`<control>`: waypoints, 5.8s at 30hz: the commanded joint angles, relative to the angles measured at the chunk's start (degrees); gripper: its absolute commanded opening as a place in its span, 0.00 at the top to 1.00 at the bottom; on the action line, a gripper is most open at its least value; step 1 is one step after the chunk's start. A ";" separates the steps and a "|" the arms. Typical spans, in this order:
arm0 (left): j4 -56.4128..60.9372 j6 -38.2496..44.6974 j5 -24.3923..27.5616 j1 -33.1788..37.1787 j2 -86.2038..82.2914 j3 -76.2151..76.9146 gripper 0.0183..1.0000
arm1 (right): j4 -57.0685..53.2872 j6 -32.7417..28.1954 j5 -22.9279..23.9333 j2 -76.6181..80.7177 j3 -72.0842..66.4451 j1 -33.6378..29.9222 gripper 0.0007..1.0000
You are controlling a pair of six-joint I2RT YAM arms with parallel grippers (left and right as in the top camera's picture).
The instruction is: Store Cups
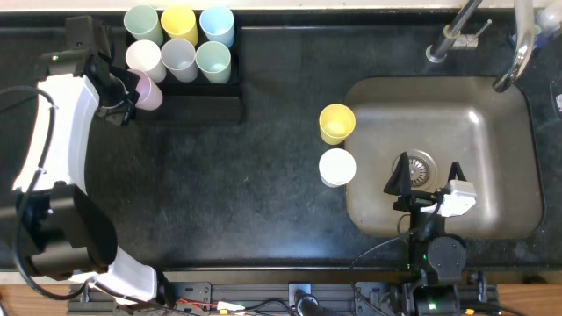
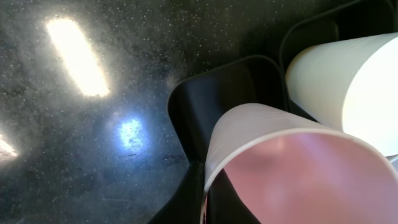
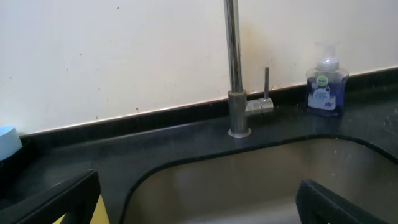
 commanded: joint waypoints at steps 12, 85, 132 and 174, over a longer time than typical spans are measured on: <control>0.79 0.85 -3.58 0.00 4.72 1.90 0.98 | 0.37 0.24 0.35 -0.44 -0.76 -0.37 0.00; -6.82 16.35 6.32 -49.09 24.00 29.31 0.00 | 0.37 0.22 0.35 -0.44 -0.76 -0.37 0.00; -21.05 10.21 -0.17 -13.70 4.98 28.44 0.98 | 0.37 0.24 0.35 -0.44 -0.76 -0.37 0.00; -4.52 4.24 -0.57 -10.47 7.26 7.06 0.98 | 0.37 0.22 0.33 -0.44 -0.76 -0.37 0.00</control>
